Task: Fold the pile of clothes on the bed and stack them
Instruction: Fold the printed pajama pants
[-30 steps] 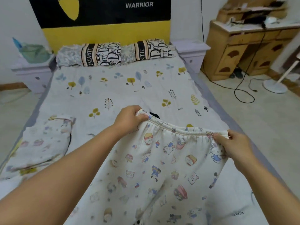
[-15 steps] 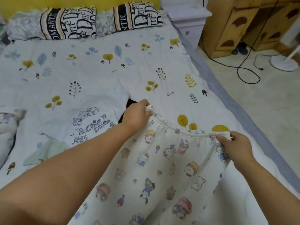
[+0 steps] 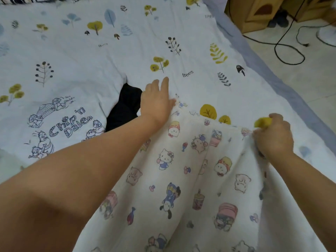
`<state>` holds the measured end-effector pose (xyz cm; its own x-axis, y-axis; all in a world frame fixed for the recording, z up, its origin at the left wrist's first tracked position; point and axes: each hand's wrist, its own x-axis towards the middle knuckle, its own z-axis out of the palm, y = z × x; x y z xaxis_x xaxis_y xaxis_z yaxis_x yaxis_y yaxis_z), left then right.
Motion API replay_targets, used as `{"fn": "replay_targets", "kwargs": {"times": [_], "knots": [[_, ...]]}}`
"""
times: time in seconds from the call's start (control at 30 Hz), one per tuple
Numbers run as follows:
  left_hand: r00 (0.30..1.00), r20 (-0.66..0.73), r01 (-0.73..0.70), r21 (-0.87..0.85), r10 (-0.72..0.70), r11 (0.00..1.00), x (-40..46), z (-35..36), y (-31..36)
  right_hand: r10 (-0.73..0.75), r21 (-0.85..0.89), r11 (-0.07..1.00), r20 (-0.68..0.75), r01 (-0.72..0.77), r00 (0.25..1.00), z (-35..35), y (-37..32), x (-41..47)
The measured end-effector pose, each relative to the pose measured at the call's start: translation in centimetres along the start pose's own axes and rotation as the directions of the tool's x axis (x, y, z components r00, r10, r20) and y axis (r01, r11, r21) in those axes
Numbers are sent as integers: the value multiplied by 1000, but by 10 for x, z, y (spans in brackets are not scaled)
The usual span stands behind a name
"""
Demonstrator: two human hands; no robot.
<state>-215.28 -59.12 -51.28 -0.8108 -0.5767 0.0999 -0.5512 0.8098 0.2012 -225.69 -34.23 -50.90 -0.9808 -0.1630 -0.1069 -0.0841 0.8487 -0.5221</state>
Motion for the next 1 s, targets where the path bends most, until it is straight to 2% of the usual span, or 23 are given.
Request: {"fn": "replay_targets", "kwargs": {"times": [0.03,0.1,0.17,0.23,0.33,0.47,0.63,0.7,0.8,0.87,0.93,1.0], "knots": [[999,41,11,44,-12,999,-12,6,2,-36,-36,999,-14,36,999,7,-1,-8],[992,116,-54,77,45,996,-47,21,6,-237,-142,962,-23,232,971,24,-2,-37],[962,215,-188,76,168,979,-85,36,4,-420,-320,836,149,445,895,50,-1,-70],[915,331,-282,114,231,953,-105,49,-8,-436,-365,759,328,538,838,70,5,-84],[898,398,-267,157,186,951,-96,65,-28,-350,-438,712,457,549,818,79,15,-73],[914,377,-236,184,153,954,-81,76,-30,-337,-427,720,473,547,814,88,26,-56],[872,476,-231,196,113,953,-88,56,-13,-296,-422,730,515,538,805,74,14,-64],[887,449,-202,170,107,965,-104,35,-5,-364,-350,770,446,534,817,63,7,-78],[929,344,-137,-14,134,990,-153,11,-3,-460,-262,795,328,547,825,49,6,-107],[967,201,-146,-75,159,986,-195,4,-5,-472,-259,785,336,562,815,43,14,-131],[978,163,-108,-143,131,984,-238,0,-11,-519,-258,751,336,607,786,40,24,-156],[976,189,-74,-168,105,983,-280,-5,-12,-512,-254,751,357,609,781,38,36,-184]]}}
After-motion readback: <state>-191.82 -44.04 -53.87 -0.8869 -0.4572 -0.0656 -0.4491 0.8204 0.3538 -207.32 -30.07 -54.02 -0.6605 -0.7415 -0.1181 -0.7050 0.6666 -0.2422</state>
